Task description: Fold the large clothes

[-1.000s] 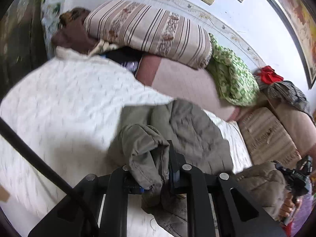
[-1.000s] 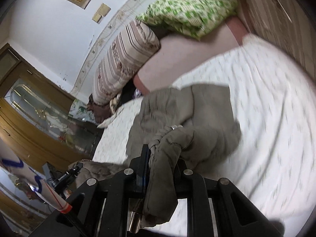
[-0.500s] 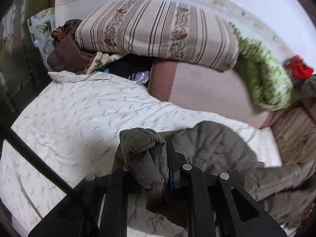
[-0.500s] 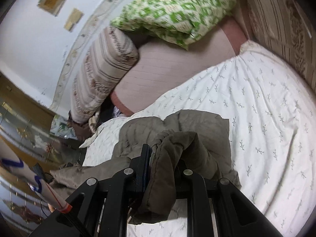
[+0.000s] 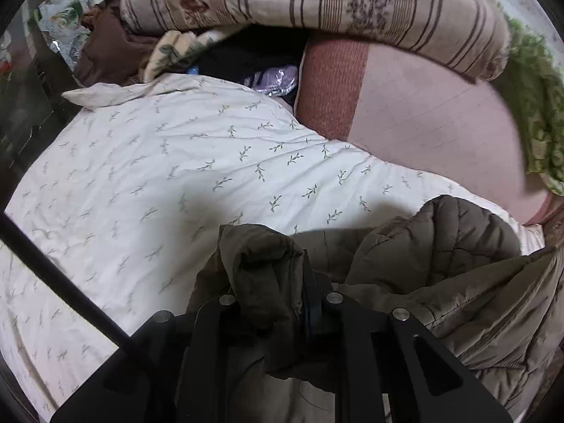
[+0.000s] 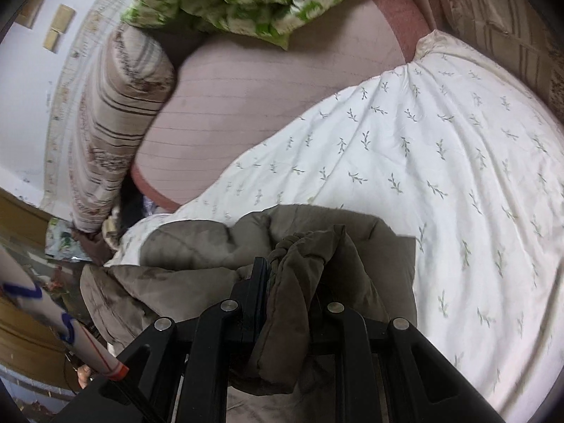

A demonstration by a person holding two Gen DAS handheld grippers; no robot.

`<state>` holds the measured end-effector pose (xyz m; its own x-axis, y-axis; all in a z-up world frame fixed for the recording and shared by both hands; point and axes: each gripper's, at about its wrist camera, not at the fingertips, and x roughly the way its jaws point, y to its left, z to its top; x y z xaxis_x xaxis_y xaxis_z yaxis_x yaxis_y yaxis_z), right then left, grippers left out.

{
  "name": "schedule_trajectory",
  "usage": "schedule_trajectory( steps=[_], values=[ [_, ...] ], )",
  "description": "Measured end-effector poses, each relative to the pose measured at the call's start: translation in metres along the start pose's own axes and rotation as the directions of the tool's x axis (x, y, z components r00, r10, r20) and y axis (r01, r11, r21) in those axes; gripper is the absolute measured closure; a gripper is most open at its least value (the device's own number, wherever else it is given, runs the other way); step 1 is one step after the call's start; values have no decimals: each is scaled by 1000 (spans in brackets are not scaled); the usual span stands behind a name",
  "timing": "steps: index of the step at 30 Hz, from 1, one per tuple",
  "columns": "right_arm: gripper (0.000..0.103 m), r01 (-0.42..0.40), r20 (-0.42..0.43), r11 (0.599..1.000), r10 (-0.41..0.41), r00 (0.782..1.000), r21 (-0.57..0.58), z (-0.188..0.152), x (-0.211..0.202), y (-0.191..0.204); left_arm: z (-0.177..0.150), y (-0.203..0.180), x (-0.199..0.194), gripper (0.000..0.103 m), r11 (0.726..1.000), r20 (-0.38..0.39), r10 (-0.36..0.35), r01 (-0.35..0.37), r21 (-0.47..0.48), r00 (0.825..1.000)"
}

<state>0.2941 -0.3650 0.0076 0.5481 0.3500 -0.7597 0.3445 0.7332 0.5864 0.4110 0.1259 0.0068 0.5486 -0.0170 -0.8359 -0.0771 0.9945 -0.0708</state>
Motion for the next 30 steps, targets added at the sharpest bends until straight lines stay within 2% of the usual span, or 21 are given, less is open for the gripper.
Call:
schedule_trajectory(
  steps=[6, 8, 10, 11, 12, 14, 15, 17, 18, 22, 24, 27, 30],
  values=[
    [84, 12, -27, 999, -11, 1000, 45, 15, 38, -15, 12, -10, 40, 83, 1000, -25, 17, -17, -3, 1000],
    [84, -5, -28, 996, 8, 1000, 89, 17, 45, -22, 16, -9, 47, 82, 1000, -42, 7, -7, -20, 999],
    [83, -16, -28, 994, 19, 999, 108, 19, 46, -24, 19, -4, 47, 77, 998, -59, -33, 30, -55, 998],
    [81, -22, -29, 993, 26, 999, 116, 19, 44, -24, 20, -1, 44, 69, 996, -59, -59, 55, -69, 996],
    [79, -46, -22, 990, 50, 999, 132, 20, 39, -25, 20, 6, 34, 54, 989, -44, -119, 114, -97, 992],
    [56, -108, 6, 982, 108, 994, 153, 19, 29, -23, 19, 16, 11, 44, 969, 6, -207, 206, -134, 978],
    [51, -132, 34, 980, 128, 991, 150, 18, 18, -21, 18, 20, 1, 41, 963, 24, -232, 234, -138, 972],
    [22, -127, 79, 985, 118, 990, 115, 17, 1, -13, 18, 27, -26, 40, 954, 58, -266, 271, -126, 962],
    [19, -87, 124, 993, 77, 989, 75, 15, -15, -4, 18, 29, -38, 39, 955, 73, -264, 271, -118, 962],
    [17, -36, 177, 999, 39, 983, -23, 5, -51, 28, 12, 25, -95, 37, 973, 152, -212, 222, -55, 965],
    [17, 5, 197, 994, 16, 980, -106, -6, -64, 50, 1, 13, -118, 33, 973, 169, -229, 233, -3, 959],
    [17, 62, 182, 970, -19, 983, -237, -28, -62, 84, -19, -19, -131, 32, 967, 146, -252, 244, 73, 957],
    [19, 109, 145, 942, -65, 987, -317, -47, -35, 108, -38, -54, -121, 32, 960, 107, -256, 240, 147, 961]
  ],
)
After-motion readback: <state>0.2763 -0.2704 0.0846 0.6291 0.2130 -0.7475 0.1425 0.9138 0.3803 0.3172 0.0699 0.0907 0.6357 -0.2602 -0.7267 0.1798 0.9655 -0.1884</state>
